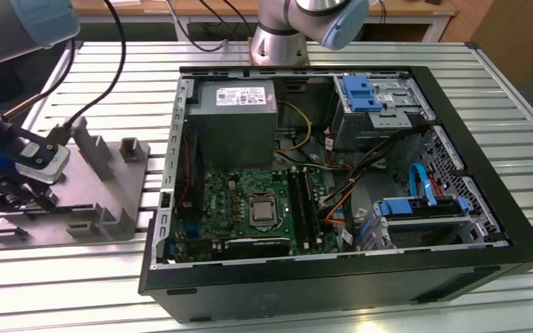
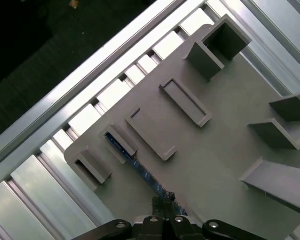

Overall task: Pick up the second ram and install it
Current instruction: 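Pick up the second ram and move it above second insertion slot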

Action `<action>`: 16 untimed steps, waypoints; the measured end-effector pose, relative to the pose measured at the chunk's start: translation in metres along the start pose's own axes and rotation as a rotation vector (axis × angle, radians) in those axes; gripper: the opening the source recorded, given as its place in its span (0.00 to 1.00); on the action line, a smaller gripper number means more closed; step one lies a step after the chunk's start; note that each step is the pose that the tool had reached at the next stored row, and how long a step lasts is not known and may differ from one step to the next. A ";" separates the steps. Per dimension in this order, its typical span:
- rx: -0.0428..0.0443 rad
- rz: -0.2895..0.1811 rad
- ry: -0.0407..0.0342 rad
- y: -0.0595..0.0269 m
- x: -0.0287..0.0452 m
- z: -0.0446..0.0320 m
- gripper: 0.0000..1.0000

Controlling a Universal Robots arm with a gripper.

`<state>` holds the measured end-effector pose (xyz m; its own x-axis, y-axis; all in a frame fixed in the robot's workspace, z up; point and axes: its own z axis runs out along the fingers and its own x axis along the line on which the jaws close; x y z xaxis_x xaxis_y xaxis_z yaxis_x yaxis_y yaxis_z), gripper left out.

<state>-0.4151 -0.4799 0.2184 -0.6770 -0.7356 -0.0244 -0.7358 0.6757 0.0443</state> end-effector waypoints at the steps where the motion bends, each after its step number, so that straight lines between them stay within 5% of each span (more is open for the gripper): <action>1: -0.0004 -0.016 0.0008 0.0000 0.0000 0.0000 0.10; 16: -0.0061 -0.247 0.0109 0.0000 0.0000 0.0004 0.10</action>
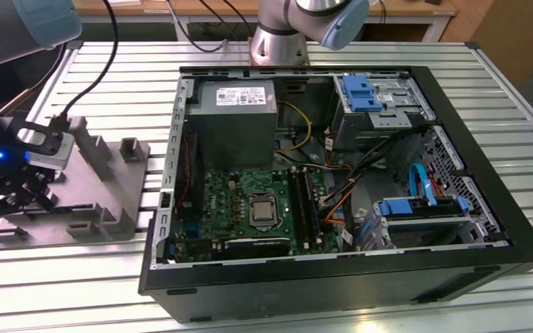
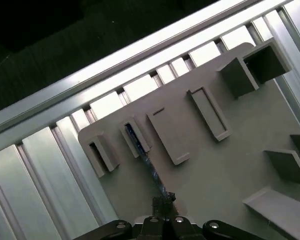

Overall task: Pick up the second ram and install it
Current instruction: 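Pick up the second ram and move it above second insertion slot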

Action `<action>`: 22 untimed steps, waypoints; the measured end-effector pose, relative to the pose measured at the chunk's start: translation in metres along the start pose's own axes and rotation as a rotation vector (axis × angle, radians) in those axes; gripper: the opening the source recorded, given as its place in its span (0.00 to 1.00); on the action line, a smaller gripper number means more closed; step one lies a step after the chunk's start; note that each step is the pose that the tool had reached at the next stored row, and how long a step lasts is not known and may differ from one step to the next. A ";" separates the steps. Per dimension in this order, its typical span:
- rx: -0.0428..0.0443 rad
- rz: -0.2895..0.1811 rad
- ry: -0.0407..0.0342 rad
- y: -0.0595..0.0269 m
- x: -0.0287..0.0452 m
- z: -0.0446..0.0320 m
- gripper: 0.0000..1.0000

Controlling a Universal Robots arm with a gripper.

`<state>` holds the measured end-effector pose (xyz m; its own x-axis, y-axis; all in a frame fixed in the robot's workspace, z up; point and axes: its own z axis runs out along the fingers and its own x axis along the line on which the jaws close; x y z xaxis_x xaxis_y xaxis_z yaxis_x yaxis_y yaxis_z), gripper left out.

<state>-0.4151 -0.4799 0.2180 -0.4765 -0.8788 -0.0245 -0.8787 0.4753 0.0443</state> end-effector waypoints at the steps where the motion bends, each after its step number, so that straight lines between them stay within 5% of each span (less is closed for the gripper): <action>1: -0.0004 -0.016 0.0007 0.0000 0.0000 0.0000 0.10; 22: -0.0079 -0.323 0.0144 -0.0001 0.0000 0.0008 0.10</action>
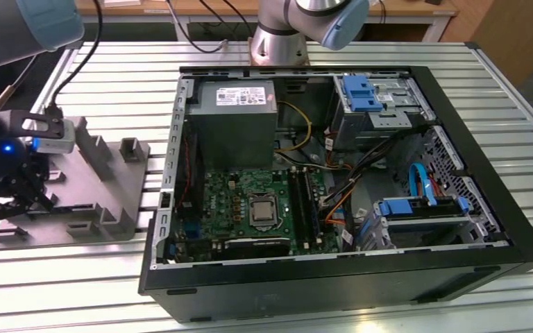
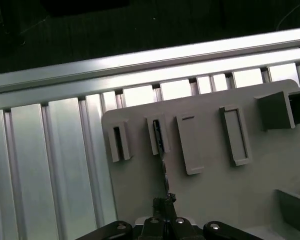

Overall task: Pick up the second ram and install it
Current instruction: 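Pick up the second ram and move it above second insertion slot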

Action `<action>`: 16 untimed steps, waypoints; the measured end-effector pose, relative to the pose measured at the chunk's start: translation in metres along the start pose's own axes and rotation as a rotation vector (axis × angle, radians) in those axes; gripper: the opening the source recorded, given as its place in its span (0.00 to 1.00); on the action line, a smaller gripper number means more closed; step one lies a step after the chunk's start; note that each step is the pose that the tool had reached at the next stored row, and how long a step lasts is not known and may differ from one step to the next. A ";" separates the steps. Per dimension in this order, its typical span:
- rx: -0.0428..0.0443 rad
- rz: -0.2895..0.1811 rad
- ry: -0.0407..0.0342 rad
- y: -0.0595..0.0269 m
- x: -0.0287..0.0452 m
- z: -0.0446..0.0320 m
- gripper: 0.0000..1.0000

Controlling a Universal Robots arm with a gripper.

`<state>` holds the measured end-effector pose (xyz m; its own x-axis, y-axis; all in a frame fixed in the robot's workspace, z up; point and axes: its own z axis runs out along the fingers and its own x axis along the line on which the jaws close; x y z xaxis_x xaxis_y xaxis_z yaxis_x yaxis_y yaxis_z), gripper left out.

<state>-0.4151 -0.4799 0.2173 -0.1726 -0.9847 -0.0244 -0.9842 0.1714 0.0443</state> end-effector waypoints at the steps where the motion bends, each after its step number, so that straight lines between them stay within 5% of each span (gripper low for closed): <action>1: -0.0005 -0.016 0.0008 0.0000 0.0000 0.0000 0.10; 16: -0.0061 -0.255 0.0111 -0.0007 -0.0002 0.0022 0.10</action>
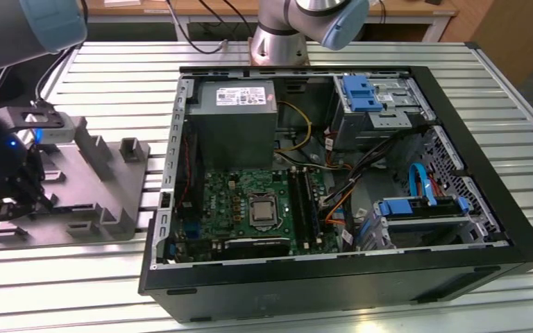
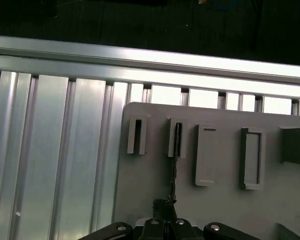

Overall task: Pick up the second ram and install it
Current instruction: 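Pick up the second ram and move it above second insertion slot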

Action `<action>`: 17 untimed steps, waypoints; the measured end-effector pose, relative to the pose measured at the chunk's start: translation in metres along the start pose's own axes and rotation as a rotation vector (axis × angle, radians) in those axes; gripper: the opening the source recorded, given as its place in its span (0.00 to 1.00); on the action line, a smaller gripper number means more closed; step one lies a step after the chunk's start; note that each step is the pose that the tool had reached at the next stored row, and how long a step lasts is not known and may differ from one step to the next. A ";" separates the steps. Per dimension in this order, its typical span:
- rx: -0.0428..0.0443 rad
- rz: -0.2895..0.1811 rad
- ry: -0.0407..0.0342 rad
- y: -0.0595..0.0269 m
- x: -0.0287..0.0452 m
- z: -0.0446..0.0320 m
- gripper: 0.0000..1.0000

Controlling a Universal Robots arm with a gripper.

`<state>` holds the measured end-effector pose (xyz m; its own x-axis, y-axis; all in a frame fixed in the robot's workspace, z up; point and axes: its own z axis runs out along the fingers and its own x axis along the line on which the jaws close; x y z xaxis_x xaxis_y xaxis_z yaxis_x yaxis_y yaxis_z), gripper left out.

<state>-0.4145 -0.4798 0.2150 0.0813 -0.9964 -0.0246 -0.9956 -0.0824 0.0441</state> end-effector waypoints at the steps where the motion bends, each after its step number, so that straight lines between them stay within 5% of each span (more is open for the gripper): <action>1: -0.0002 -0.002 0.0002 -0.0005 0.0000 0.0000 0.10; 17: 0.0003 -0.006 -0.0065 -0.0025 -0.0011 0.0017 0.11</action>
<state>-0.4122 -0.4785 0.2133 0.0865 -0.9958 -0.0313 -0.9952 -0.0878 0.0437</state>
